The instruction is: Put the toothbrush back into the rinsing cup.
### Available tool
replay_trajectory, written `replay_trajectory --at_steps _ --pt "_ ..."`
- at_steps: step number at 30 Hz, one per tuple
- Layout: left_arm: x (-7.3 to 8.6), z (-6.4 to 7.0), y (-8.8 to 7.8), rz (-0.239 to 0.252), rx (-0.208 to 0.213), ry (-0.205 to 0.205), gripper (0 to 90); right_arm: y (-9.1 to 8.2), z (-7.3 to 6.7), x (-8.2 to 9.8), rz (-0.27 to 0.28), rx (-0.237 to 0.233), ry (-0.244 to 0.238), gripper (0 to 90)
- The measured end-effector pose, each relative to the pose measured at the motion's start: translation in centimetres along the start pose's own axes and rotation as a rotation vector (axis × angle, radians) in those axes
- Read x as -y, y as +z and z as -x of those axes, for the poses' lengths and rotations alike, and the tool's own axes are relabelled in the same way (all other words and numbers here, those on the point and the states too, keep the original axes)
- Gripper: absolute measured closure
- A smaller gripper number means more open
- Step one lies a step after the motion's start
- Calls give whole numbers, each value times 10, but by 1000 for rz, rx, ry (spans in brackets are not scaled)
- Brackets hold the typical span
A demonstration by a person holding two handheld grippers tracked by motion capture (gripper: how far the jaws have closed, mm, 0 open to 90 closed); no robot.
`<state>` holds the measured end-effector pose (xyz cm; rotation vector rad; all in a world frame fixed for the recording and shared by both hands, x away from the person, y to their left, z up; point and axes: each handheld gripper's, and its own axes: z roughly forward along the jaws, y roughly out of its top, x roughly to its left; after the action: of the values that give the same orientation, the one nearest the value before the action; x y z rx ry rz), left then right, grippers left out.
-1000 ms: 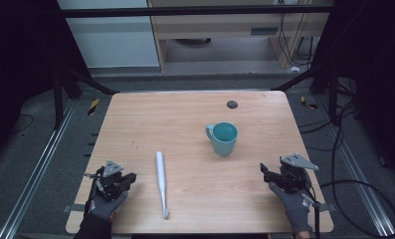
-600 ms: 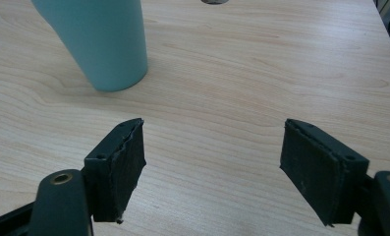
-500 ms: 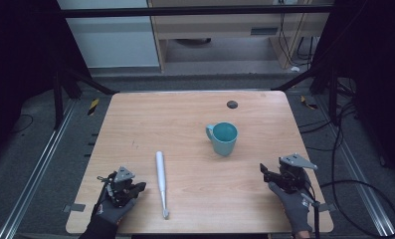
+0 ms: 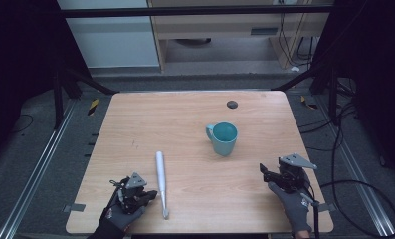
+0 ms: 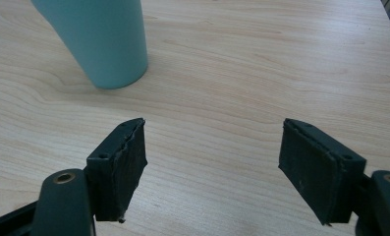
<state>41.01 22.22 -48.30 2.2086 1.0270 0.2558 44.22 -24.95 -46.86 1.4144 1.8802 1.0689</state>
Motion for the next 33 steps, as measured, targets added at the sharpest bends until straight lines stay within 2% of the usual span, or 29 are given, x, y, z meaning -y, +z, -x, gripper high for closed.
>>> replay_trajectory --at_steps 5,15,26,33 --pt "-1 5 2 1 17 1 894 -2 2 0 8 4 7 259" --pt "-9 15 12 -9 41 34 894 1 1 0 -2 -4 6 259" --pt "-18 19 19 2 39 52 895 1 2 0 -5 2 3 259" --pt "-22 22 22 13 38 50 895 1 3 0 -7 -1 10 259"
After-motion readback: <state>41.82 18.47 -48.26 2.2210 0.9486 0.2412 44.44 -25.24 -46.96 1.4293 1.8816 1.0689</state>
